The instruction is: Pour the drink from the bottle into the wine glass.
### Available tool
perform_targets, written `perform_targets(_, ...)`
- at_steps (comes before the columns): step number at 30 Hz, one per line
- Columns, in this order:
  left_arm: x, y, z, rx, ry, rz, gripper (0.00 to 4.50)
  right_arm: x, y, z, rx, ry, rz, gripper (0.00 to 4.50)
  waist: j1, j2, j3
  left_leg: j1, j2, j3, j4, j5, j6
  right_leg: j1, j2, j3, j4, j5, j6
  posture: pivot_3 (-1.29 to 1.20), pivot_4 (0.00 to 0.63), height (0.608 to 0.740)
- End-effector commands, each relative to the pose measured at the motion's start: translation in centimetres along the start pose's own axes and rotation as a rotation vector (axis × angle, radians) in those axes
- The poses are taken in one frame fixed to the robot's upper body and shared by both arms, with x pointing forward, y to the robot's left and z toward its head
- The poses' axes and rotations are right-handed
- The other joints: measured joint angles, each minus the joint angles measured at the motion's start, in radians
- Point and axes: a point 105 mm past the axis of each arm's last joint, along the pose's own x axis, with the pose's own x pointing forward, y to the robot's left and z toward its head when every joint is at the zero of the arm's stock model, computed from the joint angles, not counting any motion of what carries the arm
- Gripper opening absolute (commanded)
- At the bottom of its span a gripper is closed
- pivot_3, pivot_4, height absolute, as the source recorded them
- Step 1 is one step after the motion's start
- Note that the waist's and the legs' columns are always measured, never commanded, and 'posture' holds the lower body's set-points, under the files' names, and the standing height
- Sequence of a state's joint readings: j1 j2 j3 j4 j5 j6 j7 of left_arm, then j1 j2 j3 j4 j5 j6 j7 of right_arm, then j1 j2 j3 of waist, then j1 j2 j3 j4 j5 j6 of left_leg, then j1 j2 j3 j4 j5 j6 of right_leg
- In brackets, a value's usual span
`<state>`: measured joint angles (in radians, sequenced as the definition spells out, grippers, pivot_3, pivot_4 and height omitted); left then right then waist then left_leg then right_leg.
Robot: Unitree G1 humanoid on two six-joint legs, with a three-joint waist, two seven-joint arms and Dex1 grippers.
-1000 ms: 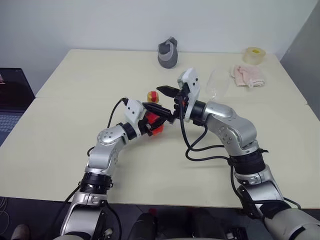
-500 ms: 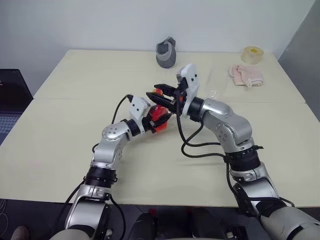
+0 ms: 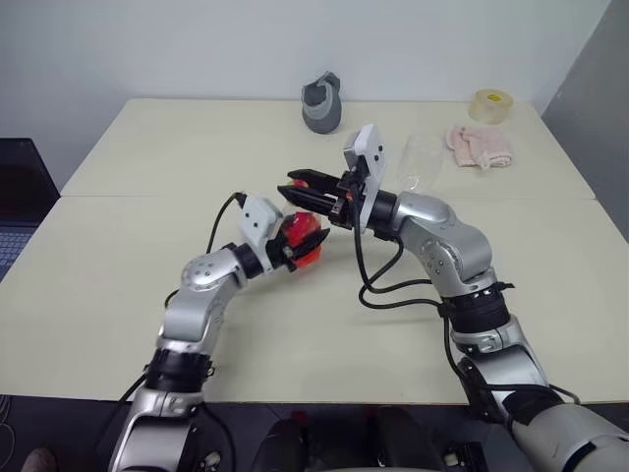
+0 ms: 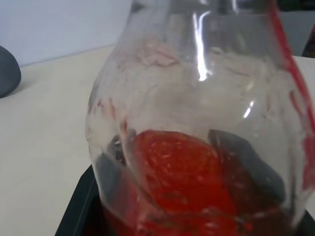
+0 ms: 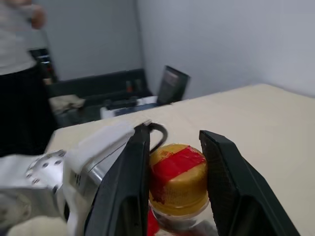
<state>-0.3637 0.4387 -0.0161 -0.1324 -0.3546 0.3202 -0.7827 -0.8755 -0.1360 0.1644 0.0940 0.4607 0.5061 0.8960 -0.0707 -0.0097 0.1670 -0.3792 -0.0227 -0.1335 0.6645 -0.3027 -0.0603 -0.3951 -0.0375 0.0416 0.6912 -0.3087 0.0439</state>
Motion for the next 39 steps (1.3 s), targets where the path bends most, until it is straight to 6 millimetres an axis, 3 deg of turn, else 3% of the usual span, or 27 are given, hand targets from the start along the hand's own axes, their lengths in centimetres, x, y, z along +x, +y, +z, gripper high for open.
perform_targets(1,-0.6,-4.0,3.2,0.069,-0.059,-0.197,2.23,1.2,1.8,2.0,-0.078,-0.05,0.221,1.24,-0.002,0.0,0.0,0.0,0.0,0.0,0.0,0.0,0.001,0.0,0.0,0.0,0.0,0.0,0.0,0.0,0.15,0.74)
perform_targets(5,-2.1,-5.6,3.9,0.072,-0.033,-0.277,2.23,2.5,3.2,2.4,-0.125,-0.042,0.416,1.24,-0.01,0.0,0.0,0.001,0.0,0.0,0.0,0.001,0.002,0.0,0.0,0.0,0.002,0.0,0.0,0.0,0.15,0.74)
perform_targets(12,-2.8,-5.4,4.0,0.064,-0.014,-0.286,2.23,3.2,4.0,2.4,-0.13,-0.036,0.531,1.24,-0.009,0.0,0.0,0.001,0.0,-0.001,0.0,0.001,0.001,0.001,0.0,-0.001,0.002,0.0,0.0,0.0,0.15,0.74)
perform_targets(17,-2.9,-4.2,3.3,0.049,0.002,-0.225,2.23,2.4,2.4,2.8,-0.123,-0.037,0.437,2.87,-0.011,0.001,0.0,0.001,0.0,-0.001,-0.001,0.002,-0.001,-0.001,0.0,0.0,0.004,0.0,0.0,0.0,0.15,0.74)
perform_targets(22,-3.1,-0.8,1.8,0.034,0.021,-0.027,2.23,-2.5,-0.5,3.2,-0.077,-0.034,0.139,4.44,0.018,0.0,0.0,-0.001,-0.001,-0.001,0.0,0.003,-0.002,-0.001,-0.001,-0.001,0.003,0.0,0.0,0.0,0.15,0.74)
perform_targets(28,-1.9,0.1,1.3,0.007,-0.002,0.033,2.23,-3.4,-1.0,2.9,-0.105,-0.034,-0.062,4.44,0.011,0.0,0.0,-0.005,0.0,0.003,0.0,0.003,-0.002,-0.01,-0.002,0.002,0.007,0.0,0.0,0.0,0.15,0.74)
perform_targets(39,2.6,1.4,1.8,-0.015,-0.072,0.045,2.23,-1.3,-1.0,2.3,-0.12,-0.036,-0.196,4.44,0.012,0.0,0.0,-0.005,-0.001,0.002,0.0,0.004,-0.002,-0.01,-0.001,0.001,0.007,0.001,-0.002,0.0,0.15,0.74)
